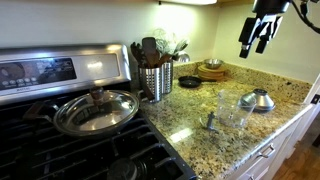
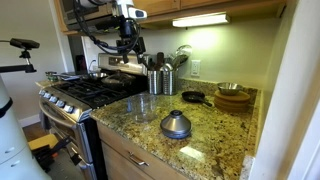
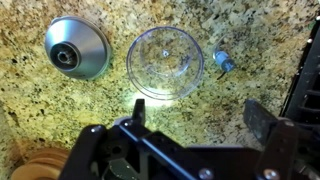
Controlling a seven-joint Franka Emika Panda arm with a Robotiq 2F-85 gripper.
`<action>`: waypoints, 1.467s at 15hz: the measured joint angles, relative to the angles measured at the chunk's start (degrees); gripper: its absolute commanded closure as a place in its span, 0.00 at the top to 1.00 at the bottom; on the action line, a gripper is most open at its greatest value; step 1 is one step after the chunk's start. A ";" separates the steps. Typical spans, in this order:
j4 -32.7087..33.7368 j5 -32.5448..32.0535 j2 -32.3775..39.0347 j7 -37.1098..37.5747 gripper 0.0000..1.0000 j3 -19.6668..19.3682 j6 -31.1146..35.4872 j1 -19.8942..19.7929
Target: Place the blades inside the food processor chamber
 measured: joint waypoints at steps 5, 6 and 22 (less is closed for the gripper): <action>0.36 -0.13 0.67 0.08 1.00 1.26 0.63 1.33; 0.36 -0.13 0.69 0.08 1.00 1.22 0.61 1.33; 4.90 -2.07 19.78 -0.90 1.00 6.71 9.77 8.80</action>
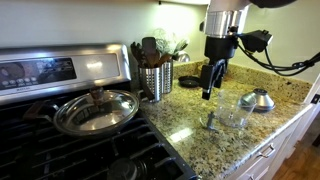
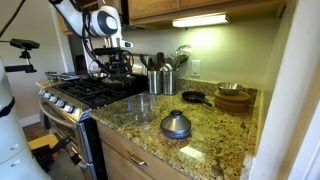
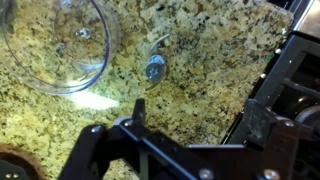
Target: Place the blades inside the food processor chamber
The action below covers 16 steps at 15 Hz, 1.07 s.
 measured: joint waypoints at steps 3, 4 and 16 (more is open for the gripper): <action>1.34 -0.01 3.14 -1.22 1.00 -0.51 1.87 -0.02; 1.62 -0.01 3.63 -1.54 1.00 -0.62 1.96 -0.03; 1.94 0.11 10.08 -5.94 1.00 -3.25 4.17 -0.34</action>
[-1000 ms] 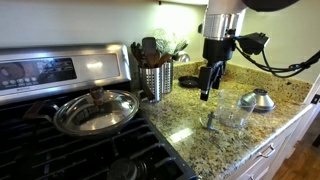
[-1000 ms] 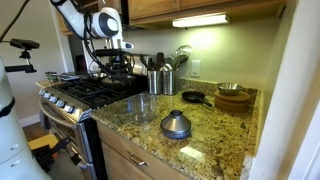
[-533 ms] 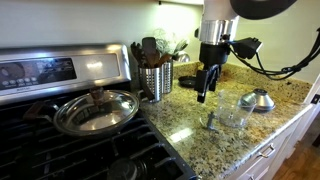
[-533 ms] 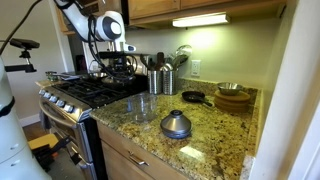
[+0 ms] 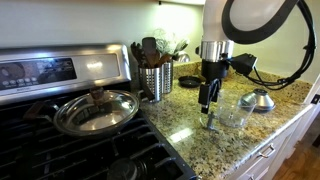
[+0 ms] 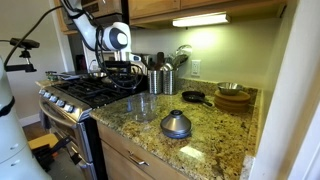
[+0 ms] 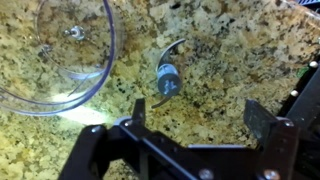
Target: Place the blades inside the food processor chamber
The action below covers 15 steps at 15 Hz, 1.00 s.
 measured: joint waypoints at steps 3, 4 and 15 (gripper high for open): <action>0.06 0.52 2.18 -1.67 0.85 -0.76 1.27 -0.46; 0.09 0.90 2.68 -2.17 0.74 -0.82 1.47 -0.56; 0.10 2.68 3.40 -3.99 0.10 -0.84 1.80 -0.66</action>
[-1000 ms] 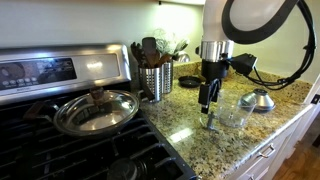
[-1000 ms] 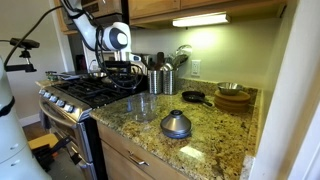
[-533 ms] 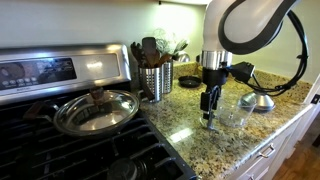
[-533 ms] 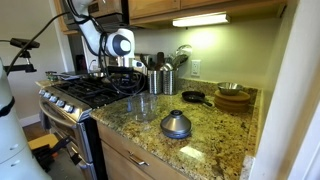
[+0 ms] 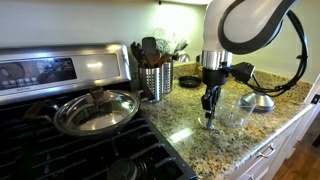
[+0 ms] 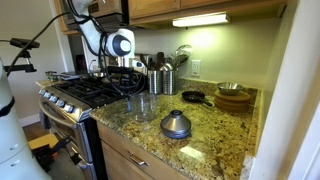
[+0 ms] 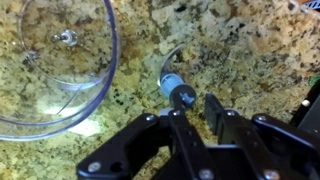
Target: Place the blades inside the food processor chamber
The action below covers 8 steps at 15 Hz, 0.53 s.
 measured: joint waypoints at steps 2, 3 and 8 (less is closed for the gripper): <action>0.00 0.01 0.00 0.00 0.05 -0.06 0.00 -0.02; 0.00 0.02 0.00 0.00 0.09 -0.10 0.00 -0.04; 0.00 0.03 0.00 0.00 0.08 -0.33 0.17 -0.07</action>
